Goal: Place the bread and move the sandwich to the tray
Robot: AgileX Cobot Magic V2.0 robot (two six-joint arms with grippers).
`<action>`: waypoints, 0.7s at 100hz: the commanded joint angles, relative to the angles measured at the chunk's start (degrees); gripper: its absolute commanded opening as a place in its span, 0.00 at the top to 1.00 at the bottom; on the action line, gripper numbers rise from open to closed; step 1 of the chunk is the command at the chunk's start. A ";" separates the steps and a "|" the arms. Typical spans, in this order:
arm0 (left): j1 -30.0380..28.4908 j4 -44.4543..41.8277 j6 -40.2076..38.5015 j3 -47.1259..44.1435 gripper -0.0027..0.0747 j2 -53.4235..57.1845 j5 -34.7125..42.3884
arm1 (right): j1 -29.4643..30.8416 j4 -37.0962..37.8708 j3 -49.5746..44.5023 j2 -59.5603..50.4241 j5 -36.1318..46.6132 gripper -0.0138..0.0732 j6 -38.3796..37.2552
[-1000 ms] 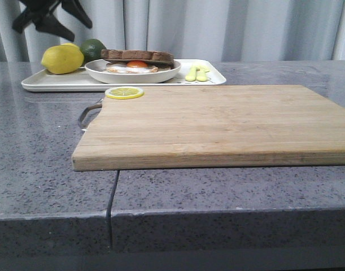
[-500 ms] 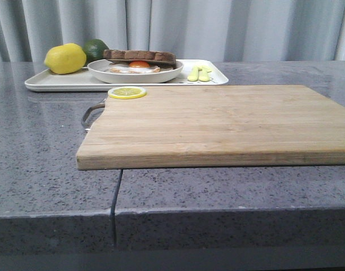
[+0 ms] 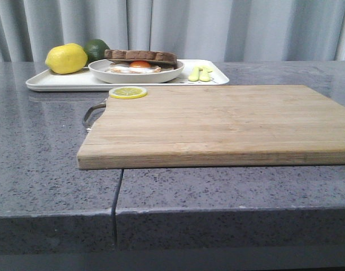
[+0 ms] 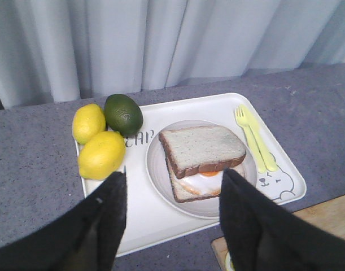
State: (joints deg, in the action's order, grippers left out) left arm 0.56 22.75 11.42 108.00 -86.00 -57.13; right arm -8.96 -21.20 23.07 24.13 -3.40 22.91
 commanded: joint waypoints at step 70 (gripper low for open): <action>0.05 5.53 3.34 -76.57 0.52 68.41 43.07 | 0.33 0.19 1.58 0.10 1.33 0.38 0.17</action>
State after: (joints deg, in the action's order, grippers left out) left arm 0.56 27.10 14.76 33.89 -21.75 -18.19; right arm -8.96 -21.20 23.07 24.13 -4.23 22.91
